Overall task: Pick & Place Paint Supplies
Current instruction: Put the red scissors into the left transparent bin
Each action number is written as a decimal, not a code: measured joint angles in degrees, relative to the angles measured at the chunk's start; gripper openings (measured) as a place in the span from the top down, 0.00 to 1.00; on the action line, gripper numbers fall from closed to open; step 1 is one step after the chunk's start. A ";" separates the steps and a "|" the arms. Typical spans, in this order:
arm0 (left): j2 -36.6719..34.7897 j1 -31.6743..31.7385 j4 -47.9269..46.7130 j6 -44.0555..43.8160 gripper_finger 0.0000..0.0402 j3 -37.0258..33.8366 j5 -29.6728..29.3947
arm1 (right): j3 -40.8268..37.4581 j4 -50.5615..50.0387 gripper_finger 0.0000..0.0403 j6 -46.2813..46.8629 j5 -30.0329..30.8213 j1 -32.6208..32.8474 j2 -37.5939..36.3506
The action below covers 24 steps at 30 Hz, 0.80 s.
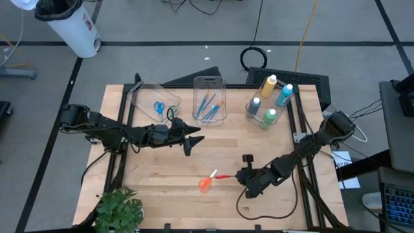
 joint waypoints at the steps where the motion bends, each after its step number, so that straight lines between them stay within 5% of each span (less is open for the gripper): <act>1: 0.00 0.02 0.00 0.00 0.37 0.00 -0.02 | 0.00 -0.08 0.99 -0.11 0.53 0.41 -0.62; 18: 0.00 0.00 0.02 -0.15 0.37 0.00 -0.02 | 0.11 0.20 1.00 -2.42 18.99 3.91 -4.26; 24: 0.00 0.00 0.02 -0.04 0.37 0.00 -0.02 | 0.11 0.55 1.00 -1.85 20.61 3.91 -4.26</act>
